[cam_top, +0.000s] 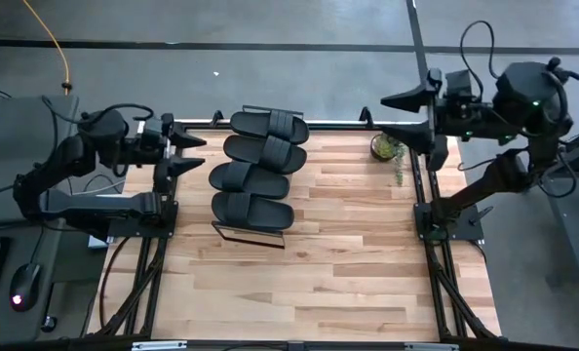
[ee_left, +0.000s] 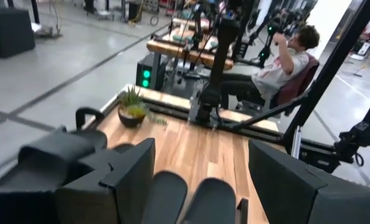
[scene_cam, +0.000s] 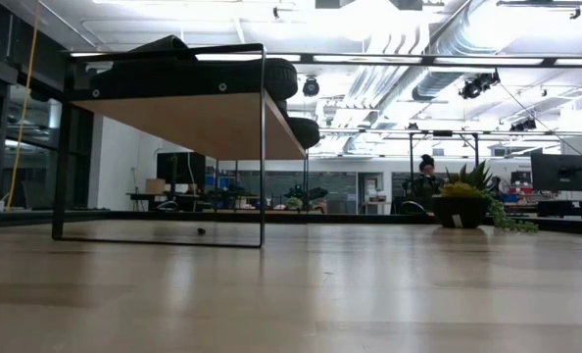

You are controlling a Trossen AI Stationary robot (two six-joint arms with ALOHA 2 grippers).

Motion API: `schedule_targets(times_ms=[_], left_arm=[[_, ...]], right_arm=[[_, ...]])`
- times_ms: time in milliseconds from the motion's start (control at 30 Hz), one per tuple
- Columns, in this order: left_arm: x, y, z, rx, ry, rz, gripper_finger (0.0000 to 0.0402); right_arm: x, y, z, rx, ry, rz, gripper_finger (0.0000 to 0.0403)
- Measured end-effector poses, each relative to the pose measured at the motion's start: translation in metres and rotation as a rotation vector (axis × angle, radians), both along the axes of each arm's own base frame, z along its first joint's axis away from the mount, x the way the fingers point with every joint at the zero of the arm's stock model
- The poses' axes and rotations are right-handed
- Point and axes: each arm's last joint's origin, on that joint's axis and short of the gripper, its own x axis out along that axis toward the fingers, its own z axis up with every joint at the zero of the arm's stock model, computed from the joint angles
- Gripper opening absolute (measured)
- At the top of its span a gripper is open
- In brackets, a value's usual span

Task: Pick and place slides into the shelf
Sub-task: Return to Home Position

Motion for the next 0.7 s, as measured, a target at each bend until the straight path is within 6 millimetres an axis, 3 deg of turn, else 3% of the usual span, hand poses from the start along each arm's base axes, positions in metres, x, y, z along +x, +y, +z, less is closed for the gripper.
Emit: schedule_targets(times_ms=[100, 233, 400, 700], left_arm=[[0.002, 0.001, -0.013, -0.031, -0.006, 0.002, 0.0239], [0.001, 0.000, -0.030, -0.067, -0.040, -0.005, 0.0239], [-0.005, -0.003, -0.043, -0.076, -0.130, -0.003, 0.0239], [-0.017, -0.008, -0.056, -0.031, -0.297, -0.011, 0.0239]], right_arm=[[-0.003, 0.004, -0.005, -0.003, 0.022, -0.017, 0.0266], [-0.011, 0.008, -0.027, 0.017, 0.056, -0.056, 0.0265], [-0.027, 0.009, -0.065, 0.065, -0.108, -0.058, 0.0259], [-0.040, 0.009, -0.176, 0.135, -0.551, 0.030, 0.0258]])
